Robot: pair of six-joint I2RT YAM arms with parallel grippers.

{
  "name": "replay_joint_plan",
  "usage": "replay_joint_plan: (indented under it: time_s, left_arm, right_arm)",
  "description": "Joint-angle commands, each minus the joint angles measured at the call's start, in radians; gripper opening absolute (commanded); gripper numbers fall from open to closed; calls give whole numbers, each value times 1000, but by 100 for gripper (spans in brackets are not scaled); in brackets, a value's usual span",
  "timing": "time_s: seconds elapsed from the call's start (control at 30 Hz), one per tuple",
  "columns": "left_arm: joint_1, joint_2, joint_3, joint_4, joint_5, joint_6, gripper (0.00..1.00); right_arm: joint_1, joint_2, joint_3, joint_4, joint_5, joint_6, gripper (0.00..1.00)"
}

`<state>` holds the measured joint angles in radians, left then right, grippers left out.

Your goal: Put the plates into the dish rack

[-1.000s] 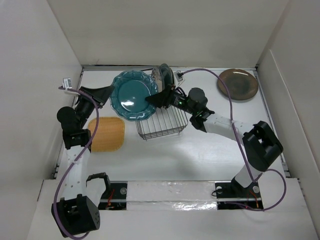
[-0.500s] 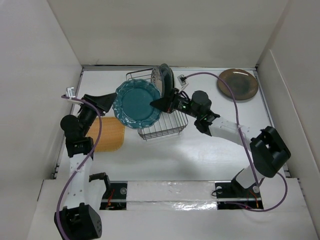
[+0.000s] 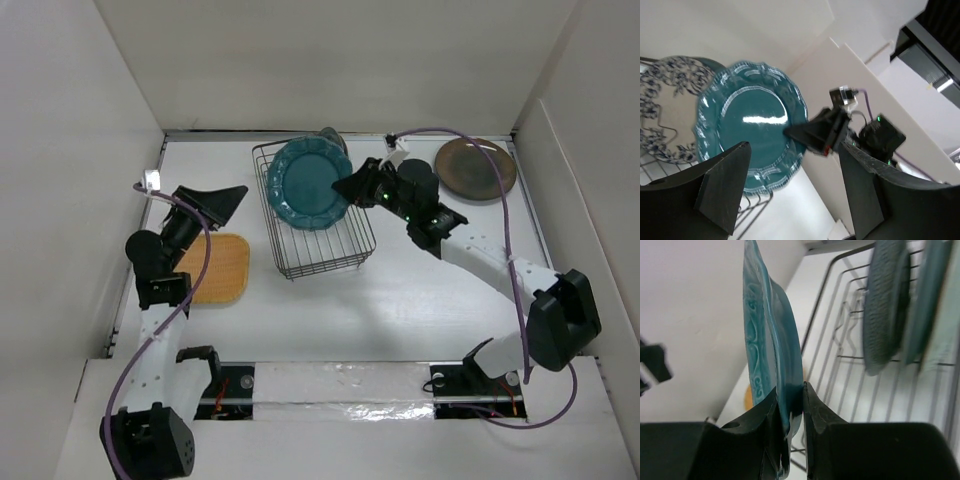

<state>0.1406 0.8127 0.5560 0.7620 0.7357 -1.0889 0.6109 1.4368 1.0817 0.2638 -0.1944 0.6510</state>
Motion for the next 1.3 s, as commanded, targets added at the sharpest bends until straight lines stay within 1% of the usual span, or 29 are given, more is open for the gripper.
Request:
replay_joint_plan:
  time_s: [0.0,0.03,0.07,0.1,0.13,0.17,0.2,0.23,0.27,0.3,0.33,0.37,0.47,0.5,0.6,0.63,0.67,0.7,0.77,0.83,0.9,0.97,1.13,1.17,1.27]
  left_arm:
    - [-76,-49,54,22,31,48,67]
    - [-100,-66,74,-42,18,93,65]
    - [-130,-70,103,-91,5,133,49]
    - [-163,-72,110,-157,-19,162,39]
    - [-227,-75,111,-179,-25,216,32]
    - [-252,-76,122,-206,-32,251,19]
    - [-274,-78,130,-293,-56,291,12]
    - [-288,-87,137,-338,-67,369,8]
    - [-297,-96,145,-372,-77,403,0]
    - [-311,-104,150,-450,-122,437,0]
    - [-341,-116,156,-495,-163,472,0]
    - [-408,-121,166,-562,-208,538,0]
    - [-453,-139,153,-616,-257,581,0]
    - [-493,-145,156,-679,-330,630,0]
    - [-565,-167,159,-747,-464,687,0]
    - [-575,-171,160,-753,-473,690,0]
    - [-585,-170,169,-760,-489,695,2]
    - [-599,-168,189,-794,-530,701,4]
    - [-641,-170,206,-813,-564,724,8]
    - [-674,-172,217,-831,-593,739,8]
    - [-684,-175,220,-849,-622,745,9]
    - [-707,-179,220,-860,-640,751,9]
    - [-725,-181,225,-871,-665,758,10]
    - [-725,-179,225,-872,-665,759,13]
    - [-725,-176,225,-874,-674,759,16]
  right_arm:
    - [6,-81,187,-27,185,-68,0]
    - [25,-75,217,-66,249,-114,0]
    - [38,-67,249,-104,359,-140,0]
    - [49,-40,309,-163,403,-160,0]
    - [59,-24,340,-191,446,-194,0]
    - [81,-4,369,-214,532,-212,0]
    - [92,32,423,-251,567,-224,0]
    - [102,51,446,-261,601,-246,0]
    - [125,71,467,-261,662,-260,0]
    - [136,91,489,-303,693,-270,0]
    - [147,135,541,-316,722,-290,0]
    - [157,160,569,-328,771,-303,0]
    - [187,255,681,-376,864,-352,0]
    - [199,278,710,-400,883,-361,0]
    - [222,358,803,-429,955,-415,0]
    - [233,379,829,-440,972,-442,0]
    - [233,419,877,-445,1002,-462,0]
    - [243,439,898,-451,1015,-477,0]
    - [253,476,944,-466,1042,-507,0]
    - [253,525,1001,-489,1047,-521,0]
    - [253,569,1049,-512,1058,-528,0]
    - [253,591,1069,-521,1081,-540,0]
    - [253,620,1098,-521,1092,-548,0]
    - [253,626,1107,-525,1092,-550,0]
    - [253,657,1145,-534,1089,-562,0]
